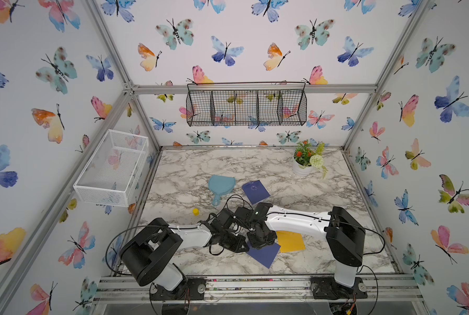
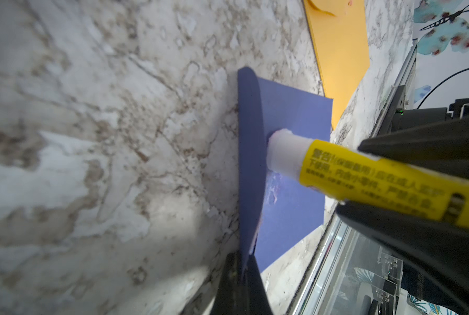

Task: Seal the envelope with a glue stick
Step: Apply the envelope at the center of the board.

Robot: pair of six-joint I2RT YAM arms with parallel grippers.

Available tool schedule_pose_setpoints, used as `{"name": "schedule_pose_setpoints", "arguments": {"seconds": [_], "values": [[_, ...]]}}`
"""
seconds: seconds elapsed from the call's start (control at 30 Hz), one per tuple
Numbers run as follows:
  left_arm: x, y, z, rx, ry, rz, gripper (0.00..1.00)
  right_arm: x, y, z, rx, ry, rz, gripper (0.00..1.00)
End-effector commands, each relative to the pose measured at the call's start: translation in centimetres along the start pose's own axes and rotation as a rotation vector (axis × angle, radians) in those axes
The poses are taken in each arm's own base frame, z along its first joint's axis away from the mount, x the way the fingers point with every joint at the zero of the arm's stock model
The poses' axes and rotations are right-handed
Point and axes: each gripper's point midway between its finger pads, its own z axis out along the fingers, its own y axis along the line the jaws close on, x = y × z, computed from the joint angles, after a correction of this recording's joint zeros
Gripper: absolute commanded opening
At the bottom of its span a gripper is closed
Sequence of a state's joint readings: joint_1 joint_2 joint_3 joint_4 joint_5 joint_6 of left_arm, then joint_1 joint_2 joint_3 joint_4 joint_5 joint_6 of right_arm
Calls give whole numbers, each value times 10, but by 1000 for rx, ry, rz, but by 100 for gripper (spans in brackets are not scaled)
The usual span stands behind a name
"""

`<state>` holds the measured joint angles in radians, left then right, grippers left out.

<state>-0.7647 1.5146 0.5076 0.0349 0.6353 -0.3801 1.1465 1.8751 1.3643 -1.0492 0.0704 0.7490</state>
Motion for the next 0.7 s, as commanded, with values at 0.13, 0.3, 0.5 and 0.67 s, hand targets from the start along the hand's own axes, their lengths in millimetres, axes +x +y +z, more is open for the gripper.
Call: {"name": "schedule_pose_setpoints", "arguments": {"seconds": [0.13,0.3,0.5,0.67], "values": [[10,8,0,-26,33,-18,0,21,39,13,-241,106,-72,2],[12,9,0,-28,36,-19,0,21,16,21,-127,107,-68,2],[11,8,-1,-28,34,-20,0,-1,-31,22,145,20,-44,2],[11,8,-1,-29,36,-21,0,3,-15,25,55,44,-73,2]]}}
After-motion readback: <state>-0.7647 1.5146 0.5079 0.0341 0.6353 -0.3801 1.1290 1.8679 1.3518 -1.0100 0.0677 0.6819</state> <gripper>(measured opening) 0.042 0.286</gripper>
